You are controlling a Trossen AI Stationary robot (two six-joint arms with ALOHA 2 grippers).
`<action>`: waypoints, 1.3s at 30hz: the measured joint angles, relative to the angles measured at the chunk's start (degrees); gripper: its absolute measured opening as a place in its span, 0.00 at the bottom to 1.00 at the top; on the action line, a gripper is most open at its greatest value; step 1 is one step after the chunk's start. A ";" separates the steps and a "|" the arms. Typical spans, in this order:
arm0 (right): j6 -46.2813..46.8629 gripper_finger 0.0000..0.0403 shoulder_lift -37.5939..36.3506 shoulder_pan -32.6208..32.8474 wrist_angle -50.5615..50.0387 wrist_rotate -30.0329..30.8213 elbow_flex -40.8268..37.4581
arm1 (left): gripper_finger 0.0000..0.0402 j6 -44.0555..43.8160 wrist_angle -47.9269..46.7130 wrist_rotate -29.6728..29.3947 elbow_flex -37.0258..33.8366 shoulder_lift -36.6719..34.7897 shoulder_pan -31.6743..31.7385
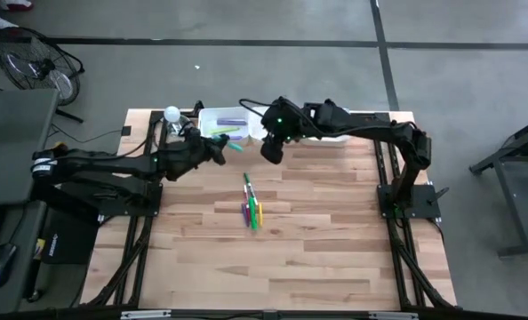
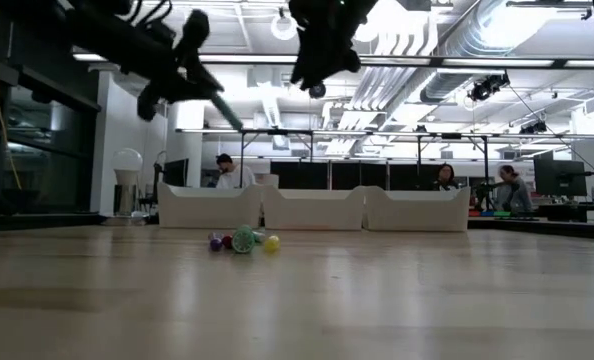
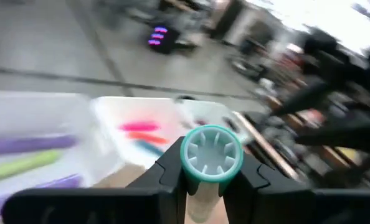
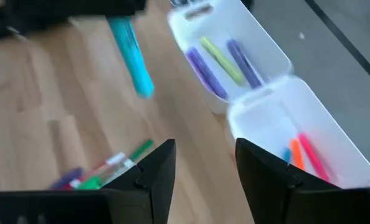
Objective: Pick & Place Markers
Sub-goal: Put the light blue highlighter pen into the left white bin
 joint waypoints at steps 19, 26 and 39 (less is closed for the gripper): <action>-4.71 0.39 0.00 -2.58 -2.59 1.28 0.00 | 0.16 -40.02 1.51 0.97 0.00 17.53 19.05; -5.96 0.39 0.00 -2.58 -3.54 1.28 0.00 | 0.16 -47.54 4.33 2.28 0.00 22.35 22.84; -6.51 0.39 0.00 -2.58 -4.70 1.69 0.00 | 0.20 -49.90 4.71 2.69 0.00 24.31 22.73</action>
